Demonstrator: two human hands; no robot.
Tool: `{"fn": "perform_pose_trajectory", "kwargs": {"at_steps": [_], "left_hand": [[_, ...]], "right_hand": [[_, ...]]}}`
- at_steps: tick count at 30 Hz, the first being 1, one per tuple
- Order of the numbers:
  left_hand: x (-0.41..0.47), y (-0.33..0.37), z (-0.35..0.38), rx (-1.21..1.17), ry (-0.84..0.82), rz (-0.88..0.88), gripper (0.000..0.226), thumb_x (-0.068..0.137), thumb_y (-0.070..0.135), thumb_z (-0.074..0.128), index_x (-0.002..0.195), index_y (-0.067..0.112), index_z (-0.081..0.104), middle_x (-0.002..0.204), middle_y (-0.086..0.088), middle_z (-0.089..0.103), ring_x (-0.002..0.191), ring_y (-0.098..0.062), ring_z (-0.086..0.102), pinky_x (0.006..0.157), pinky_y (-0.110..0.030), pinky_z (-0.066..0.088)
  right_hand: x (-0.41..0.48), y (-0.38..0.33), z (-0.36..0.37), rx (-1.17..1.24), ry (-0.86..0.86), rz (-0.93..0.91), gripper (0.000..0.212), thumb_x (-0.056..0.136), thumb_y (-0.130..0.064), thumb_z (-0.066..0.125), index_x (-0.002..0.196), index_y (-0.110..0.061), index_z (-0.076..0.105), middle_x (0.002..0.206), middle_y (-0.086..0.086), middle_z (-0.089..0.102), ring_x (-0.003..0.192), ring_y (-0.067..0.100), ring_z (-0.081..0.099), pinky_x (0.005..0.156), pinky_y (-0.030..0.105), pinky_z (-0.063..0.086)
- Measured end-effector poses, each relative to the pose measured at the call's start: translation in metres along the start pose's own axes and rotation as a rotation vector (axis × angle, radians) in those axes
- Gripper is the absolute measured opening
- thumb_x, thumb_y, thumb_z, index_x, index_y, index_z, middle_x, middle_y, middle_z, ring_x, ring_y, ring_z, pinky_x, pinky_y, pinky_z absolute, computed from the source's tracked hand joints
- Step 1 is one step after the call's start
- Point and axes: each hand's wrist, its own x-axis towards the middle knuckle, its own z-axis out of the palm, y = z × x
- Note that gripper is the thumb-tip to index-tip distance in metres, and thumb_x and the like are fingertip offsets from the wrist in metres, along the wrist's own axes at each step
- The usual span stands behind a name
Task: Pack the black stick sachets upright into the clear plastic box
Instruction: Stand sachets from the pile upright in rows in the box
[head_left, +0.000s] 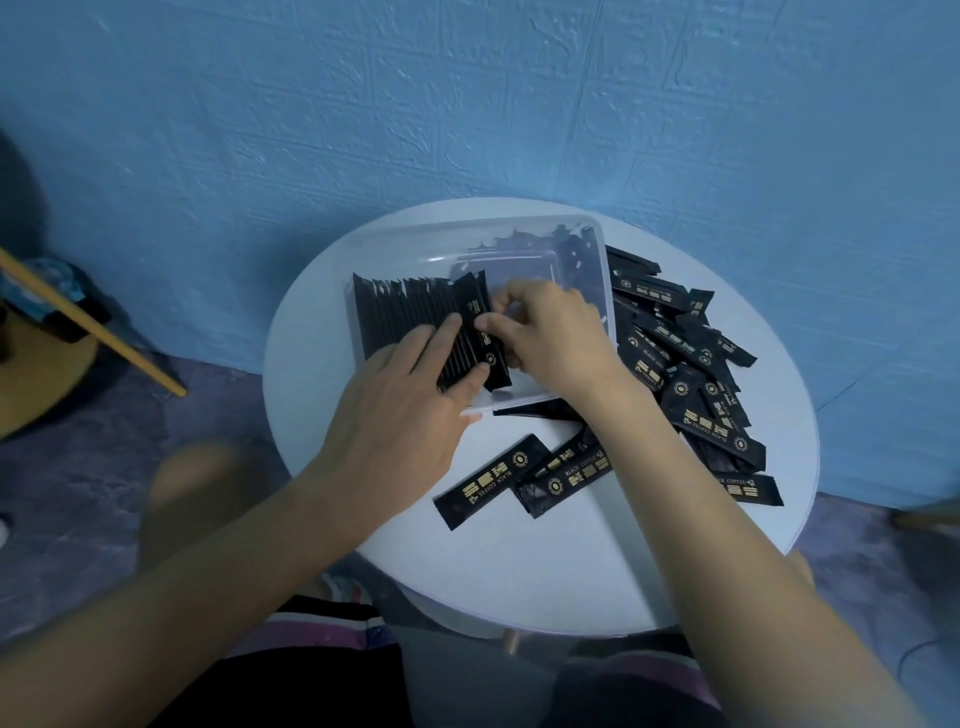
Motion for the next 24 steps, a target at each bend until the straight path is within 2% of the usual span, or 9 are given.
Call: {"fn": "perform_pose_trajectory", "kwargs": {"at_steps": [7,10,14,17,20,24], "left_hand": [[0.0001,0.0013,0.0018,-0.002,-0.012,0.001,0.048,0.092,0.036,0.063,0.136,0.016,0.064,0.149,-0.025,0.048,0.126,-0.041,0.052,0.093,-0.050,0.048],[-0.0012,0.0016,0.0006,-0.004,-0.019,0.001,0.048,0.090,0.036,0.066,0.135,0.017,0.065,0.151,-0.024,0.047,0.127,-0.040,0.051,0.093,-0.050,0.048],[-0.0019,0.0018,0.0002,-0.002,-0.026,-0.001,0.047,0.090,0.037,0.065,0.134,0.020,0.066,0.153,-0.022,0.046,0.128,-0.039,0.050,0.093,-0.050,0.047],[-0.0027,0.0022,0.0005,0.005,-0.027,-0.002,0.048,0.091,0.037,0.064,0.136,0.021,0.064,0.153,-0.021,0.045,0.128,-0.039,0.049,0.093,-0.049,0.046],[-0.0025,0.0028,-0.0015,0.017,-0.030,-0.001,0.050,0.092,0.039,0.061,0.140,0.025,0.061,0.153,-0.021,0.045,0.127,-0.039,0.050,0.093,-0.049,0.046],[-0.0010,0.0023,-0.0037,0.022,-0.048,0.000,0.048,0.093,0.041,0.061,0.139,0.027,0.061,0.153,-0.019,0.046,0.127,-0.038,0.049,0.091,-0.048,0.045]], "right_hand": [[-0.0002,0.0015,0.0053,0.095,-0.039,0.084,0.035,0.085,-0.053,0.072,0.076,-0.020,0.063,0.062,-0.006,0.067,0.063,0.015,0.067,0.079,0.036,0.057],[-0.0011,0.0012,0.0046,0.132,-0.056,0.082,0.035,0.083,-0.054,0.074,0.075,-0.021,0.063,0.067,-0.005,0.070,0.066,0.014,0.069,0.079,0.039,0.058],[-0.0046,0.0017,0.0035,0.140,-0.080,0.068,0.030,0.089,-0.054,0.067,0.080,-0.025,0.062,0.075,-0.004,0.072,0.071,0.017,0.070,0.080,0.041,0.058],[-0.0059,0.0037,0.0029,0.186,-0.123,0.067,0.025,0.084,-0.049,0.075,0.082,-0.029,0.060,0.078,-0.005,0.071,0.073,0.018,0.071,0.080,0.045,0.059],[-0.0067,0.0051,0.0043,0.261,-0.113,0.103,0.028,0.079,-0.044,0.081,0.083,-0.024,0.061,0.073,-0.003,0.070,0.067,0.020,0.071,0.078,0.049,0.060],[-0.0064,0.0036,0.0063,0.274,-0.090,0.131,0.034,0.075,-0.046,0.084,0.080,-0.020,0.062,0.069,0.002,0.071,0.065,0.022,0.071,0.077,0.048,0.060]]}}
